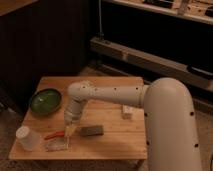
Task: Place the pepper on the white sponge
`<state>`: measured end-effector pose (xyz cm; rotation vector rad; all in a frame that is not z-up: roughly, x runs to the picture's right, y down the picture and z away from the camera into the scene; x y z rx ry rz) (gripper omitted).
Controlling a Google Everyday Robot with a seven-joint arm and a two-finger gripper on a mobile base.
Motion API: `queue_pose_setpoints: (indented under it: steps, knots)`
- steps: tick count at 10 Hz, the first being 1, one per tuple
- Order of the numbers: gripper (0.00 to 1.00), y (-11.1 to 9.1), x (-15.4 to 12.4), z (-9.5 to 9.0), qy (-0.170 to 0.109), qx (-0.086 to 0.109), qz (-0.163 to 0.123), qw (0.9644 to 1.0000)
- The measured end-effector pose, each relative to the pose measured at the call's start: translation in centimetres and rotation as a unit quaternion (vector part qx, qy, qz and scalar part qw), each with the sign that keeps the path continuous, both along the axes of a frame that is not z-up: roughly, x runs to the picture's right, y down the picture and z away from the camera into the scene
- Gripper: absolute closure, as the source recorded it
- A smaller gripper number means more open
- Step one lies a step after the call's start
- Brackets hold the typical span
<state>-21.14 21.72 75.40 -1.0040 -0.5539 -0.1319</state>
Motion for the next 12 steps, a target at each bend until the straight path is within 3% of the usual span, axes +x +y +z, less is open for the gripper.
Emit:
queue_pose_setpoints:
  steps: [4, 5, 7, 8, 9, 12]
  knots:
    - [0.98, 0.42, -0.48, -0.67, 0.008, -0.007, -0.009, 0.9999]
    - [0.87, 0.54, -0.73, -1.12, 0.007, -0.012, -0.020, 0.9997]
    - [0.70, 0.45, 0.04, -0.60, 0.009, -0.009, -0.010, 0.9999]
    - [0.66, 0.33, 0.17, -0.35, 0.009, -0.007, -0.009, 0.9999]
    - [0.67, 0.46, -0.07, -0.42, 0.007, -0.006, -0.009, 0.9999]
    - [0.88, 0.61, -0.01, -0.68, 0.009, -0.008, -0.010, 0.9999]
